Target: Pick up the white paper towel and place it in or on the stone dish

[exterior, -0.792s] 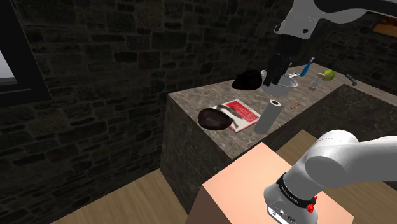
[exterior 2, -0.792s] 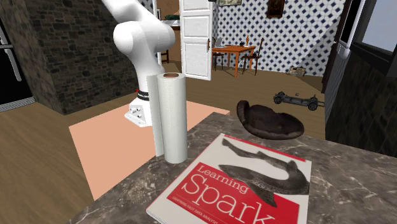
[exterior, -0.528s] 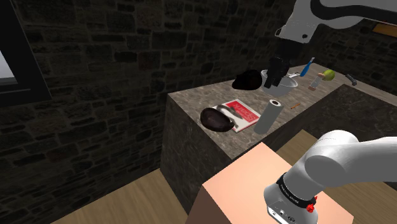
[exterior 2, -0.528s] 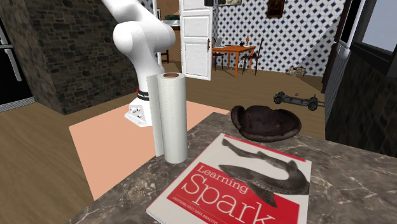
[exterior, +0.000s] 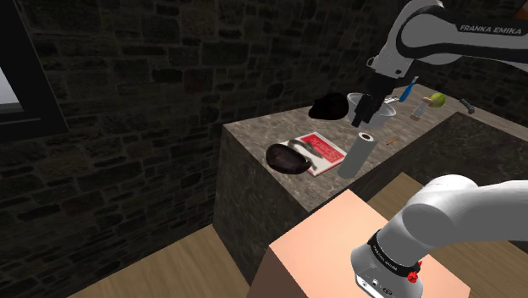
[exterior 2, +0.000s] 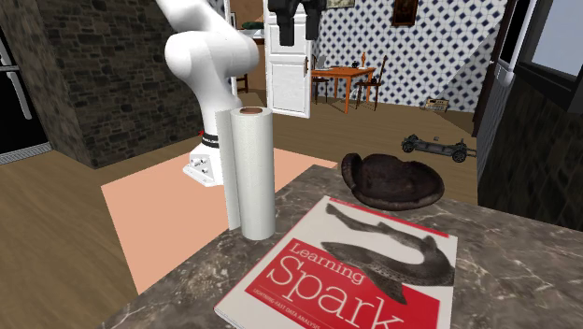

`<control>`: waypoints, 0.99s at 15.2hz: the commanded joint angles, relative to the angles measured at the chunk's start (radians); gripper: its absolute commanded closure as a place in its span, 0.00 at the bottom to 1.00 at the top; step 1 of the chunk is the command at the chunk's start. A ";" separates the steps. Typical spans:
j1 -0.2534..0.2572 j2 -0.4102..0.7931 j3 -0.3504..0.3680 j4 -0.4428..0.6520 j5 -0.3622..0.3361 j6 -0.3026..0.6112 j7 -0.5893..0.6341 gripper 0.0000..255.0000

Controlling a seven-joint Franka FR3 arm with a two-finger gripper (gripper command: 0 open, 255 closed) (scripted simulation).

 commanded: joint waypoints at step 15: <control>-0.088 0.216 -0.222 -0.089 -0.157 0.397 -0.184 0.00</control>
